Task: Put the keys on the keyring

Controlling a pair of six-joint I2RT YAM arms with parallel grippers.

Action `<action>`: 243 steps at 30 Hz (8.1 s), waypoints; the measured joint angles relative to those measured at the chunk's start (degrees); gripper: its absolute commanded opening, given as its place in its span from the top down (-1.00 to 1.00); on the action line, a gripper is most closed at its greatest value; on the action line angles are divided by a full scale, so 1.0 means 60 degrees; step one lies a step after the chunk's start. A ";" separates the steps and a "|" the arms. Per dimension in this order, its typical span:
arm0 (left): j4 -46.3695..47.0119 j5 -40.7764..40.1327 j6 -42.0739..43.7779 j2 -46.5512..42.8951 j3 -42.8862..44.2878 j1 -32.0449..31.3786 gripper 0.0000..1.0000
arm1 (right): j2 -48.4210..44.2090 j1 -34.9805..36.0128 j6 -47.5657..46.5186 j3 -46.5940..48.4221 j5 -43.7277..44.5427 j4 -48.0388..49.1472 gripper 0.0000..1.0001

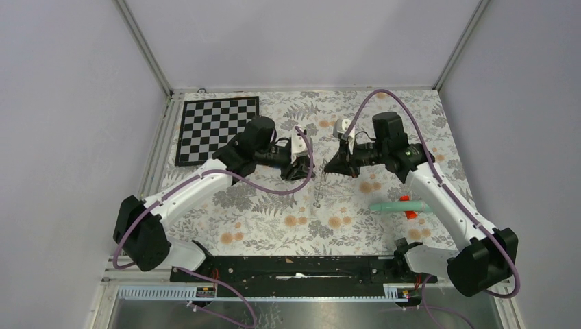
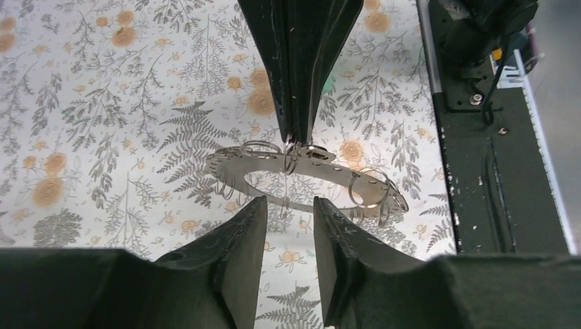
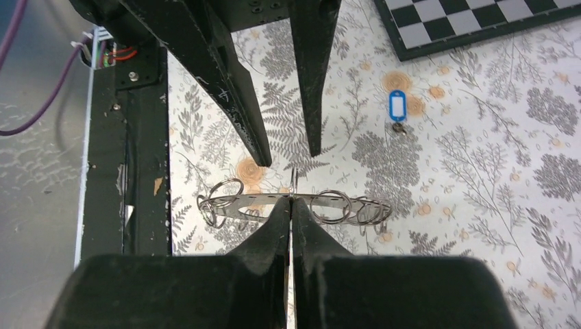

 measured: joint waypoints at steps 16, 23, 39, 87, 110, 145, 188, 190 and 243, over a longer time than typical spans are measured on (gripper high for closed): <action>-0.0350 0.0328 0.0925 0.0798 0.0976 -0.0186 0.31 | 0.0335 0.0233 -0.0943 0.1111 0.1373 -0.2488 1.00; -0.0353 0.0499 0.0885 0.1220 0.1209 -0.0426 0.56 | 0.0335 0.0233 -0.0936 0.1111 0.1370 -0.2481 1.00; -0.0321 0.0627 0.0714 0.1246 0.1293 -0.0481 1.00 | 0.0291 0.0233 -0.0794 0.1005 0.1377 -0.2324 0.66; 0.5311 0.1803 -0.4331 0.0488 -0.1552 0.0335 0.47 | -0.0583 0.0248 -0.0069 -0.0244 0.0703 -0.0495 1.00; 0.0790 0.1239 0.0244 0.1257 0.0550 -0.0481 0.56 | -0.0051 0.0342 -0.0816 0.0353 0.1384 -0.1938 1.00; 0.0969 0.1198 0.0106 0.1020 0.0550 -0.0375 0.49 | -0.0237 0.0342 -0.0820 0.0171 0.1424 -0.1909 1.00; 0.4044 0.1836 -0.3457 0.1067 -0.0729 0.0200 1.00 | -0.0688 0.0342 -0.0200 -0.0153 0.1585 -0.1075 0.38; 0.4951 0.1898 -0.4360 0.0987 -0.1111 0.0448 1.00 | -0.0790 0.0342 -0.0069 -0.0168 0.1534 -0.0918 0.37; 0.7424 0.2739 -0.6105 0.0732 -0.1810 0.0616 1.00 | -0.0729 0.0339 -0.0736 0.0033 0.0903 -0.0980 0.88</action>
